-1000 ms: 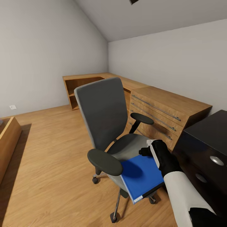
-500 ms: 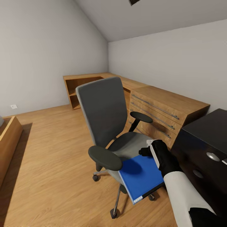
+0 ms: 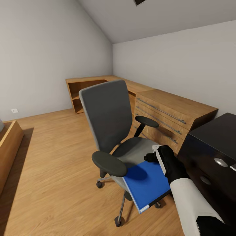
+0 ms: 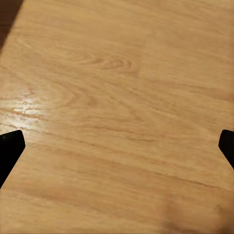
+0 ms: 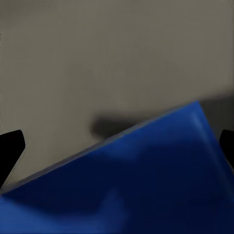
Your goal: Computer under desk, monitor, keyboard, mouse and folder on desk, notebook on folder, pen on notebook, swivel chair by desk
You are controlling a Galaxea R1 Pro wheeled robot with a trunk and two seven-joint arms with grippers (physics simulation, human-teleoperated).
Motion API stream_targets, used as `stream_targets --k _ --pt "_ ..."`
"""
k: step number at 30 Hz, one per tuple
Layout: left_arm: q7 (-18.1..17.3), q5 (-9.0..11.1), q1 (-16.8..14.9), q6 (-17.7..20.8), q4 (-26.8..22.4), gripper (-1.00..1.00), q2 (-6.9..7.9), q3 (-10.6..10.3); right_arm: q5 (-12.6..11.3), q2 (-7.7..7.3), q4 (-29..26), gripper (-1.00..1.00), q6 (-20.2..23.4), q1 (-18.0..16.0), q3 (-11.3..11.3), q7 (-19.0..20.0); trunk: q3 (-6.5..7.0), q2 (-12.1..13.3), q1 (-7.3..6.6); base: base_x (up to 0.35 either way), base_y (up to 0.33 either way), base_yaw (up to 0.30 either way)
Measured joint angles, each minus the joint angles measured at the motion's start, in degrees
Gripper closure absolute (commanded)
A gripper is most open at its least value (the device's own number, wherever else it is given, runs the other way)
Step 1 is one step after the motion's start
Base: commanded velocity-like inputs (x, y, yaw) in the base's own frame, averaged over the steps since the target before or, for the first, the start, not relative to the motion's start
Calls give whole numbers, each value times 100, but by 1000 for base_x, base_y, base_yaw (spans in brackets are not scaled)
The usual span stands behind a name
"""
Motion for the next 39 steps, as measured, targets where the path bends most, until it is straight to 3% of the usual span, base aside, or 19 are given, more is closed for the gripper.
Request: stream_targets --k 21,39 --pt "2 -9 0 -1 131 -100 0 -5 -40 17 -322 -100 -897 0 -4 18 0 0 0 0 0 0" --pt "0 0 0 -5 295 -100 7 -27 -119 35 -316 -100 -920 0 -2 20 323 720 -395 0 0 0"
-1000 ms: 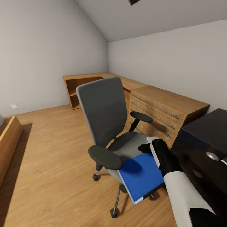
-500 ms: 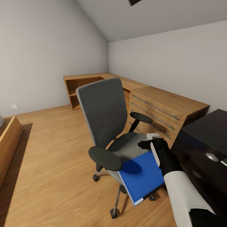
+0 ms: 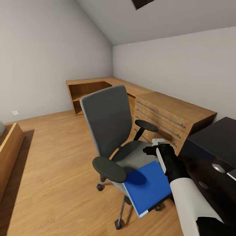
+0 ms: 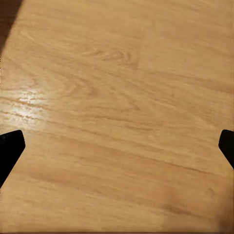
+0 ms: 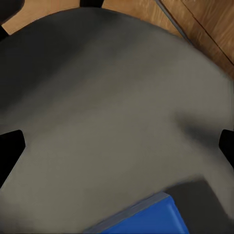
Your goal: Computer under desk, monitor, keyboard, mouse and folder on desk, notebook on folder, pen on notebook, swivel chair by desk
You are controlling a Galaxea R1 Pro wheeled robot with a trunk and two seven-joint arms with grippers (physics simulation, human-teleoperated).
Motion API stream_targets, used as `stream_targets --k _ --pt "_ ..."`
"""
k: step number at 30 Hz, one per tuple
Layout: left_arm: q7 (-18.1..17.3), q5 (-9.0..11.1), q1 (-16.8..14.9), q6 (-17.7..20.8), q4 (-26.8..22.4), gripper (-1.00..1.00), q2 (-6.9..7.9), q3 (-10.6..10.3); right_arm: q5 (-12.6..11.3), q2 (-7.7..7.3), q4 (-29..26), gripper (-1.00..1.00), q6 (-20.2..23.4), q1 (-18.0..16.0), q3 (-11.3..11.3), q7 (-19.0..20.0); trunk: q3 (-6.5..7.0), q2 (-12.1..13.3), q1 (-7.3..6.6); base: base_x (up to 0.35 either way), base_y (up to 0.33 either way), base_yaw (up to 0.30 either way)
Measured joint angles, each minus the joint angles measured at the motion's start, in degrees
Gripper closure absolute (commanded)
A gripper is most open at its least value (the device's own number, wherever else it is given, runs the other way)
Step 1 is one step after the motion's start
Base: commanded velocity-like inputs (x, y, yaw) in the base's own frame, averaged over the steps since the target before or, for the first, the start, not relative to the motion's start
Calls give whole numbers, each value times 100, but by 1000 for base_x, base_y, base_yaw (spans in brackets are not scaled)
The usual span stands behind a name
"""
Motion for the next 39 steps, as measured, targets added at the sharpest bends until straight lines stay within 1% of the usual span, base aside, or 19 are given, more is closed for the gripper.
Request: stream_targets --k 1,5,8,17,20,22,28,31,34,39 --pt "1 0 0 -1 25 -100 2 -3 -198 1 7 -100 -6 0 0 -1 18 40 -22 0 0 0" --pt "1 0 0 -2 30 -100 2 -3 -264 1 17 -100 -8 3 1 4 90 201 -110 0 0 0" --pt "1 0 0 -3 35 -100 -1 -3 -271 1 20 -100 -8 6 1 6 144 321 -176 0 0 0" --pt "1 0 0 -3 39 -100 1 5 -287 9 26 -100 -8 16 2 7 144 322 -176 0 0 -5" --pt "1 0 0 -3 40 -100 2 9 -366 9 23 -100 -9 17 2 7 144 322 -176 0 0 -93" --pt "1 0 0 -3 40 -100 2 14 -467 4 19 -100 -10 18 3 7 144 322 -176 0 0 -155" --pt "0 0 0 -29 39 -100 -2 21 -532 2 17 -100 -14 18 4 7 144 322 -177 35 0 -162" --pt "-2 0 0 -178 36 -100 -5 23 -541 1 17 -100 -16 18 4 7 144 322 -178 202 0 -134" --pt "-3 0 1 -421 46 -100 -6 25 -546 1 14 -100 -16 18 4 7 143 322 -179 278 0 -123" --pt "-4 -6 1 -554 120 -100 -4 13 -547 1 16 -100 -17 18 4 7 135 322 -178 210 72 -118"
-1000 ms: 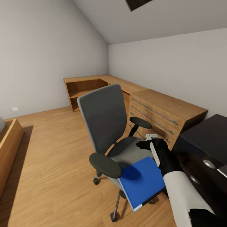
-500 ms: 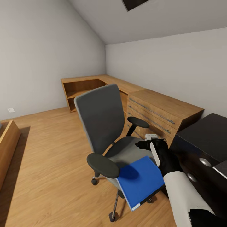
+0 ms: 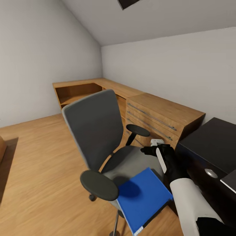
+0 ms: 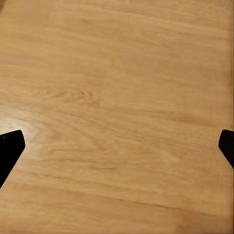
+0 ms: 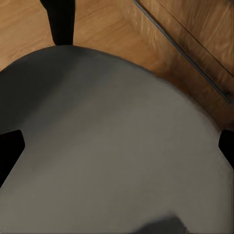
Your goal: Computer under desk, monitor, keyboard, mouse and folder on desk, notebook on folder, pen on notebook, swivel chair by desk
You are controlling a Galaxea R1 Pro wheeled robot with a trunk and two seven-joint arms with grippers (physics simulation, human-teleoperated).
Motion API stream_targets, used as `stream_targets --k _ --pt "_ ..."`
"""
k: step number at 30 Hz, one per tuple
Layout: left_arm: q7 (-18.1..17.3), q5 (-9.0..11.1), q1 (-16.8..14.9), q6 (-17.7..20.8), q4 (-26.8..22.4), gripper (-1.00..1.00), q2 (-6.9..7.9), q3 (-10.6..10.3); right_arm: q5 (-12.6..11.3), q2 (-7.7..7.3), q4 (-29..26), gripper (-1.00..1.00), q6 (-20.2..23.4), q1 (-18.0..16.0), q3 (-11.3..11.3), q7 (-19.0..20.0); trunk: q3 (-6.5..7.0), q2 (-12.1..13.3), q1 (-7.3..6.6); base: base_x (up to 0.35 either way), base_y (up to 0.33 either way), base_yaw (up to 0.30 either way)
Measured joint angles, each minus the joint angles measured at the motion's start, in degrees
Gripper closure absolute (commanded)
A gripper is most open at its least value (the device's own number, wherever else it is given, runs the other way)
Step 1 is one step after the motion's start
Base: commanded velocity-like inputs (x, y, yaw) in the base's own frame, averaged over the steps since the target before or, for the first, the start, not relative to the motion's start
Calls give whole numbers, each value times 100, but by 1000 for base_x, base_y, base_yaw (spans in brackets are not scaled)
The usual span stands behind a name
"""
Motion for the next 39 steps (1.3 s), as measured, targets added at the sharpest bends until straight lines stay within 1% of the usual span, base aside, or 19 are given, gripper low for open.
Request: stream_targets --k 10,28,33,39 --pt "-1 -3 0 -27 22 -100 -2 -2 4 0 0 -100 0 0 0 0 -20 0 2 79 214 -135" --pt "7 -2 -1 -37 25 -100 -2 11 -2 0 -1 -100 2 0 -1 -1 -46 0 2 1 14 -232" --pt "7 -1 -1 -37 24 -100 -2 12 -1 0 1 -100 1 8 0 0 -47 0 4 -158 50 -174" --pt "7 4 0 -36 23 -100 -2 12 -1 6 1 -100 -1 56 7 0 -47 0 5 -274 122 -47"
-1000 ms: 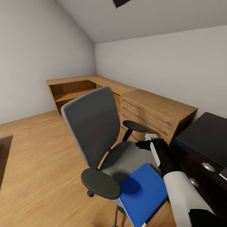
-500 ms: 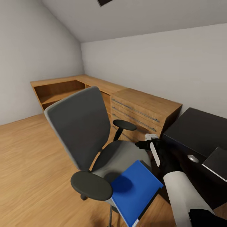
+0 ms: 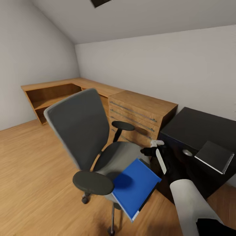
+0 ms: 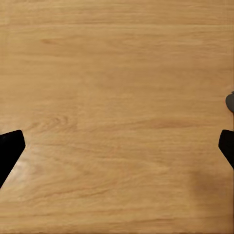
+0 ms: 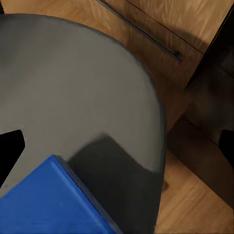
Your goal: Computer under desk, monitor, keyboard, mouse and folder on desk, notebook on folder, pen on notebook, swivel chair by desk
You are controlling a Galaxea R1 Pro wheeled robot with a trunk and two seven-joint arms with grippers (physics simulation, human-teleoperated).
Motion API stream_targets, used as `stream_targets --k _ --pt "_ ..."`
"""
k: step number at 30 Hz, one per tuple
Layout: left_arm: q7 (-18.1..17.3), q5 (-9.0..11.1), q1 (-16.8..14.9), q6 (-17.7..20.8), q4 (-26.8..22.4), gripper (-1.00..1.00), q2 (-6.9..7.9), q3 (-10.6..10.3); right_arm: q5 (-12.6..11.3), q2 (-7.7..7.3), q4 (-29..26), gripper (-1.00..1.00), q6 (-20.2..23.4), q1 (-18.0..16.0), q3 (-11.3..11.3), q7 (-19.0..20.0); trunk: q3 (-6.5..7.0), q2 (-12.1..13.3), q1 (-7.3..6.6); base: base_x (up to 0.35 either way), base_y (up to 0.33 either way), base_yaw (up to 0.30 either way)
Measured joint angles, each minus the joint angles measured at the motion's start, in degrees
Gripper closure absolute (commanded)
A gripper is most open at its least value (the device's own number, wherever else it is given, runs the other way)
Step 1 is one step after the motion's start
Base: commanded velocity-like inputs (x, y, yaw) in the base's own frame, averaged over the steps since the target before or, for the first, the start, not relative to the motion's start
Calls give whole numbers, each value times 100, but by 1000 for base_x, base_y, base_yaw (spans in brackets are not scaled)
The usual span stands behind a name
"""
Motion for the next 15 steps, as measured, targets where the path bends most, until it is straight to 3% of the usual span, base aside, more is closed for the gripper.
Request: stream_targets --k 10,15 --pt "0 2 0 2 -3 -100 8 -7 0 -2 -8 -100 -21 23 -1 0 0 0 -2 -162 275 -13" --pt "0 2 -1 0 1 -100 5 -8 0 -5 -10 -100 -243 34 -5 -5 0 0 -3 -28 112 -186"
